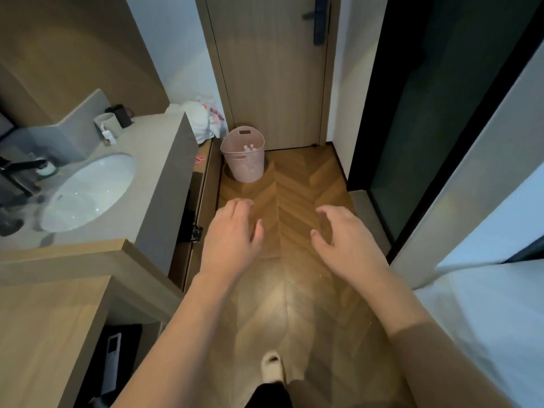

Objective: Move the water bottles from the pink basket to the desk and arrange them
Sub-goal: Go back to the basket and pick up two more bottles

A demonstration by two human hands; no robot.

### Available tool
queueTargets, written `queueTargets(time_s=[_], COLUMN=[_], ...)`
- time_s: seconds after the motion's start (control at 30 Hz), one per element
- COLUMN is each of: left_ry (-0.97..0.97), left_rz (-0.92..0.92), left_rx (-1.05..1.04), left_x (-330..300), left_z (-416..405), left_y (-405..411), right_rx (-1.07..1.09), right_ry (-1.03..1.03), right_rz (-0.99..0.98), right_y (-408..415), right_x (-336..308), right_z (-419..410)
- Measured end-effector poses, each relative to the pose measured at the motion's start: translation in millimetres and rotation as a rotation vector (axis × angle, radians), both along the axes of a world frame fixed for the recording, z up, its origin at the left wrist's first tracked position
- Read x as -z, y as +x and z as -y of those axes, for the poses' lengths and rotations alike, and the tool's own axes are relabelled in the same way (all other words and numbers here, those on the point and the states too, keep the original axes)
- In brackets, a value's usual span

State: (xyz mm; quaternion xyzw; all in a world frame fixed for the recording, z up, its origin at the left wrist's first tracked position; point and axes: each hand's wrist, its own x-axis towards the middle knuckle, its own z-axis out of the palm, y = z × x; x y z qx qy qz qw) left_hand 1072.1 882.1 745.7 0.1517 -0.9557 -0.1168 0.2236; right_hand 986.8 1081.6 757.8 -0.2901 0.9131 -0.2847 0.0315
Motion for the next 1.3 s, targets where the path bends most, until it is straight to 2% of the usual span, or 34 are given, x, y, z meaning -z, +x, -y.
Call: queueTargets(time_s=[0.2, 0.43, 0.6, 0.83, 1.07, 1.3], left_ry=[0.042, 0.106, 0.134, 0.094, 0.075, 0.122], left_rz=[-0.009, -0.049, -0.039, -0.003, -0.037, 0.024], left_rx=[-0.002, -0.049, -0.014, 0.003, -0.032, -0.074], left_x=[18, -6, -6, 17, -4, 11], left_z=[104, 237, 278, 327, 382, 440], left_y=[-125, -261, -355, -505, -658, -757], right_rx=[0.003, 0.034, 0.059, 0.054, 0.016, -0.017], right_ry=[0.005, -0.013, -0.018, -0.029, -0.021, 0.000], right_rz=[0.009, 0.030, 0.034, 0.054, 0.047, 0.085], right_y=[-124, -262, -346, -504, -656, -768], right_x=[9, -8, -3, 15, 1, 2], right_z=[108, 219, 263, 322, 379, 446])
